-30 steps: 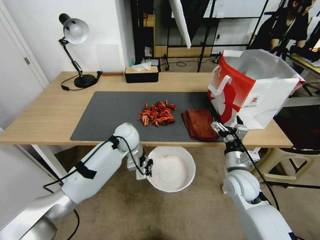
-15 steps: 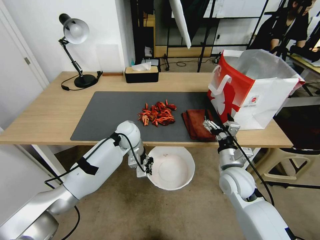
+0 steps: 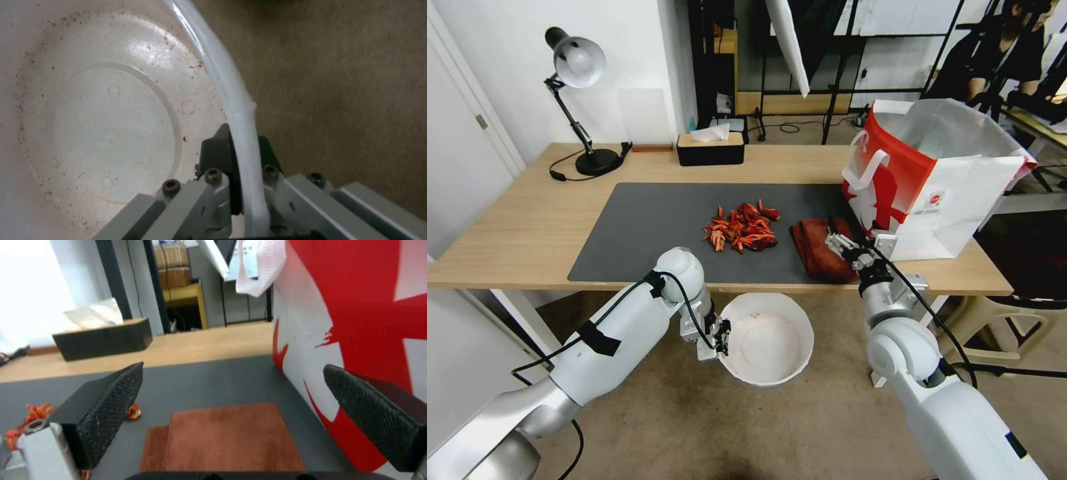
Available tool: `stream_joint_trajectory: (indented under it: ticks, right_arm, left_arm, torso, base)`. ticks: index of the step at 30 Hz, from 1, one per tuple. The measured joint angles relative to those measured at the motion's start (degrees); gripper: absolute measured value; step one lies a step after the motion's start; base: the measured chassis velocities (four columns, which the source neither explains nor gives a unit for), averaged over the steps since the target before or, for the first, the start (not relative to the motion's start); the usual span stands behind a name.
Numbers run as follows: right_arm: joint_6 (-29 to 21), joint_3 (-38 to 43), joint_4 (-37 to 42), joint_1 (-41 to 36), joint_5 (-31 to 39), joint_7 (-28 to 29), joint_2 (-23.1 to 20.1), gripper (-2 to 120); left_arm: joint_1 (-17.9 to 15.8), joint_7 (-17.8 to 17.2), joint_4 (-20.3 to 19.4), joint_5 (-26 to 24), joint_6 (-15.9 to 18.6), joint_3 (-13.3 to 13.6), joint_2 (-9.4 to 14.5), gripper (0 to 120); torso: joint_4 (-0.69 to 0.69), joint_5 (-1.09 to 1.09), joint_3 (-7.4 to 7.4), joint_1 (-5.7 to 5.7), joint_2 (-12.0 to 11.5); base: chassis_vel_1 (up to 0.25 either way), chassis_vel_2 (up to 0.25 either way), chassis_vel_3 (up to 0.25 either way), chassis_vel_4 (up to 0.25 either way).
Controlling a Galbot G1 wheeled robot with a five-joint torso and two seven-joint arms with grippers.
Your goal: Sweep shrimp from table into container with towel, then put container into takeout bag.
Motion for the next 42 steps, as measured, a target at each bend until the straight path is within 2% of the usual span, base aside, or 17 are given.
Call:
stream_joint_trajectory:
  ticks: [5,42]
  right_arm:
    - [-2.2,-1.6,-0.9,1.3,1.5,1.0,-0.8,100]
    - [-6.6,-8.0,-8.3,5.6,5.8,3.5,-0.7,100]
  left_arm:
    - [0.3,0.0,0.1,0.1,0.0,-0.3,-0.2,0]
    - [1.0,0.0,0.3,-0.5,0.0,-1.3,0.5,0]
  torso:
    - [0.0,0.01,0.0,0.0,0.0]
    - [0.0,0.0,0.0,-0.01,0.0]
  base:
    - [0.0,0.0,0.0,0.0]
    - [0.0,0.0,0.0,0.0]
